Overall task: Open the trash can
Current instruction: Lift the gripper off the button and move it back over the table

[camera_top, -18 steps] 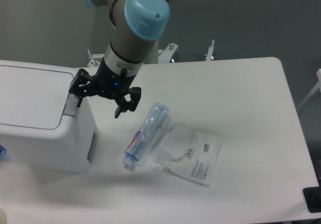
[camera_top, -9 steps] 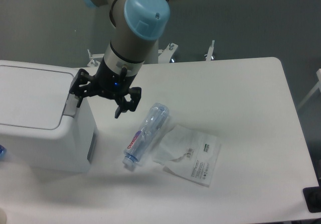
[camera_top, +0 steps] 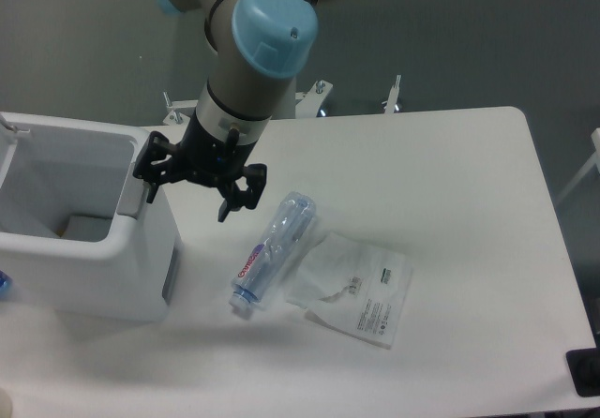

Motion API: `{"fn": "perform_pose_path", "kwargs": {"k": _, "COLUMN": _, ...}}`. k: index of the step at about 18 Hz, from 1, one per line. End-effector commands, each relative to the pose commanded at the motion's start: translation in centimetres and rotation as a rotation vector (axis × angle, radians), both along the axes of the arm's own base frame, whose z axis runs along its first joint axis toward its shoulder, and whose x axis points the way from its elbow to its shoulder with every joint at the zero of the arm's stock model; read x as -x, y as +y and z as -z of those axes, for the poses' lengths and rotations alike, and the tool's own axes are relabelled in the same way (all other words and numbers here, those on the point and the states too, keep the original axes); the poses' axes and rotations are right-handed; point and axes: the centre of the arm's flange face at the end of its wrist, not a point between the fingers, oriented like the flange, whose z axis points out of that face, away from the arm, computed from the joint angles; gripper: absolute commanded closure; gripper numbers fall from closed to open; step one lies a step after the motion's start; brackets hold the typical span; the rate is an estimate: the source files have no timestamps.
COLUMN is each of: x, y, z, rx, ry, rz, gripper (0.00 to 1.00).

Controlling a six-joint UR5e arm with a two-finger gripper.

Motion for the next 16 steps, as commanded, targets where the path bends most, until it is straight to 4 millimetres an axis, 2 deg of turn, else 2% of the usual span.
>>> {"fn": "perform_pose_path", "kwargs": {"k": 4, "x": 5.1, "y": -2.0, "z": -1.2, "rx": -0.048, "ry": 0.063, "rz": -0.074, "gripper": 0.0}}
{"fn": "perform_pose_path", "kwargs": {"k": 7, "x": 9.4, "y": -3.1, "z": 0.4, "rx": 0.017, "ry": 0.209, "rz": -0.134, "gripper": 0.0}}
{"fn": "perform_pose_path", "kwargs": {"k": 10, "x": 13.5, "y": -4.4, "z": 3.4, "rx": 0.172, "ry": 0.369, "rz": -0.171, "gripper": 0.0}}
{"fn": "perform_pose_path", "kwargs": {"k": 13, "x": 18.4, "y": -7.3, "z": 6.4, "rx": 0.259, "ry": 0.398, "rz": -0.15, "gripper": 0.0}}
{"fn": "perform_pose_path", "kwargs": {"k": 16, "x": 21.6, "y": -10.2, "z": 8.4, "rx": 0.281, "ry": 0.398, "rz": -0.09, "gripper": 0.0}}
